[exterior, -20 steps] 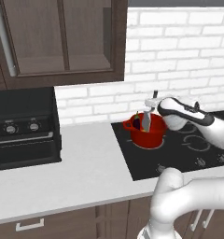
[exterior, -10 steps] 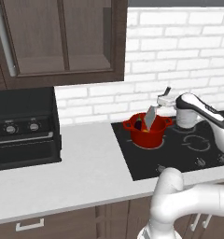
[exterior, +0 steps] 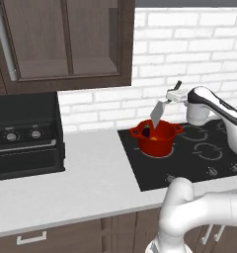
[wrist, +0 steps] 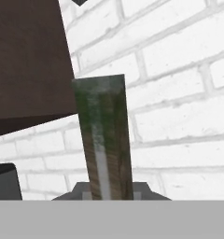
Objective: Put the lemon and eggplant in the pot. Retrieve the spatula and lightly stir the vegetables in the pot.
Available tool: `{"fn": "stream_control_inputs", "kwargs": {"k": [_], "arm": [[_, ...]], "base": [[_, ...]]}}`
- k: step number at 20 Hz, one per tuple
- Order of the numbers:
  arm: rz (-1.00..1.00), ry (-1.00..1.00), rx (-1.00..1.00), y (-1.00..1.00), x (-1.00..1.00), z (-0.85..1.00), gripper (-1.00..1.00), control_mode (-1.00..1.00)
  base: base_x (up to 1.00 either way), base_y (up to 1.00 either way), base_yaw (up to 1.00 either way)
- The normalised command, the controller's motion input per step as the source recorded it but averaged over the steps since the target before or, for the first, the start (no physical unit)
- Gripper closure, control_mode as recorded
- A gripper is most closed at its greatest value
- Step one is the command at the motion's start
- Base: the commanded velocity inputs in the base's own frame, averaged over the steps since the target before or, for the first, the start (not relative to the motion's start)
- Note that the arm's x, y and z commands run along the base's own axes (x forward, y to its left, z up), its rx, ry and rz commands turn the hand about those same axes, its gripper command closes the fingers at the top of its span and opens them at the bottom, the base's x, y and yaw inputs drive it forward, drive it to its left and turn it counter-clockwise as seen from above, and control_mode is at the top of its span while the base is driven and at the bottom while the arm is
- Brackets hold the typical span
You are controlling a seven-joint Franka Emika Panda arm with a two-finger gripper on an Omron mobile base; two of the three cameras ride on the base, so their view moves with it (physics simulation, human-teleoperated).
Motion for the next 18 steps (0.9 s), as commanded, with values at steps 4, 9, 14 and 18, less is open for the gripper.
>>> {"fn": "stream_control_inputs", "kwargs": {"k": [4, 9, 14, 18], "arm": [[0.00, 0.03, 0.00, 0.00, 0.00, -0.32, 1.00, -1.00], [0.00, 0.00, 0.00, 0.09, 0.00, -0.27, 1.00, -1.00], [0.00, 0.00, 0.00, 0.14, 0.15, -0.22, 1.00, -1.00], [0.00, 0.00, 0.00, 0.17, 0.37, -0.30, 1.00, -1.00]], "base": [[0.00, 0.00, 0.00], [0.00, 0.00, 0.00], [0.00, 0.00, 0.00], [0.00, 0.00, 0.00]]}}
